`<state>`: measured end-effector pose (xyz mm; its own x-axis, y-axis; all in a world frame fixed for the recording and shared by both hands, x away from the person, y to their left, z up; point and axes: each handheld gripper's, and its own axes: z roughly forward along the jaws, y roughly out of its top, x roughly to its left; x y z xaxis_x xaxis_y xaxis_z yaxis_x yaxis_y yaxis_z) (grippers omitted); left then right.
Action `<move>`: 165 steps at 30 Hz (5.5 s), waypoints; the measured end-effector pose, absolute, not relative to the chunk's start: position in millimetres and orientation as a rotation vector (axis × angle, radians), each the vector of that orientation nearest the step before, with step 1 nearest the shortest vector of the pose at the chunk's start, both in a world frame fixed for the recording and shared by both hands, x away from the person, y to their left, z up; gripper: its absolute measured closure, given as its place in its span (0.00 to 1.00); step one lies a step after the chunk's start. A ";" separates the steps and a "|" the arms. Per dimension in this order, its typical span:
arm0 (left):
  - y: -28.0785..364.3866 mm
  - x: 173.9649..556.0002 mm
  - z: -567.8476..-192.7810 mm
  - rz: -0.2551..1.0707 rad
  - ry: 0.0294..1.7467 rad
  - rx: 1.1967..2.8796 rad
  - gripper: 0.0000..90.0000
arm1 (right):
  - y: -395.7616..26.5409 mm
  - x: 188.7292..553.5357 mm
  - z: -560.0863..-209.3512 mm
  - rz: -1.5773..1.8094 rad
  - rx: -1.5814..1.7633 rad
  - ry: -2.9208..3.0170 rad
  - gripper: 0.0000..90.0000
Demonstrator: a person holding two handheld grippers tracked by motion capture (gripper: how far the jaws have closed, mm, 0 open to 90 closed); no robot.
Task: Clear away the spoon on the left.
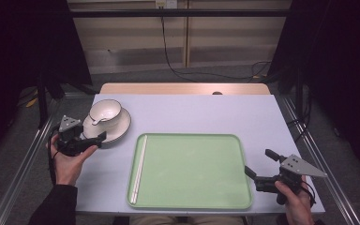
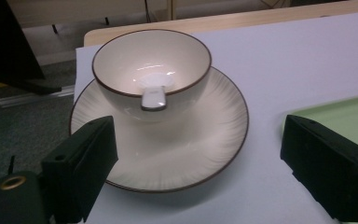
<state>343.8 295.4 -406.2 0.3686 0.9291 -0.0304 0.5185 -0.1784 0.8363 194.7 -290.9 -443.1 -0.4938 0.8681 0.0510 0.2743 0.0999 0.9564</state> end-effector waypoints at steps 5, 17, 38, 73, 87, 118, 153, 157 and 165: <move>304.1 365.2 -404.2 0.692 1.326 1.838 0.13 | -290.9 194.7 -443.2 1.409 1.112 1.843 0.02; 309.1 399.8 -407.6 0.731 1.404 1.858 0.16 | -290.1 195.3 -443.7 1.407 1.112 1.846 0.02; 299.0 440.7 -417.8 0.686 1.477 1.940 0.21 | -290.5 195.8 -444.3 1.417 1.114 1.846 0.02; 312.2 442.5 -418.8 0.462 1.602 1.892 0.73 | -290.8 195.8 -444.1 1.419 1.114 1.848 0.02; 316.8 428.0 -405.8 0.454 1.567 1.836 0.94 | -290.5 195.9 -444.0 1.413 1.118 1.847 0.02; 309.1 409.8 -399.9 0.499 1.507 1.778 0.94 | -290.4 195.4 -443.8 1.411 1.118 1.836 0.02; 267.6 371.4 -386.1 0.515 1.310 1.752 0.94 | -290.0 194.8 -443.0 1.412 1.107 1.840 0.02; 262.2 367.7 -386.0 0.503 1.294 1.757 0.94 | -289.9 194.8 -443.0 1.413 1.109 1.841 0.02; 245.8 356.1 -386.0 0.485 1.240 1.780 0.94 | -289.7 194.6 -443.1 1.412 1.106 1.838 0.02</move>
<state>356.1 245.8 -386.0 0.4235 0.8911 -0.1628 0.5441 -0.1066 0.8322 194.6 -289.7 -443.1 -0.4988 0.8654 0.0470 0.2688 0.1029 0.9577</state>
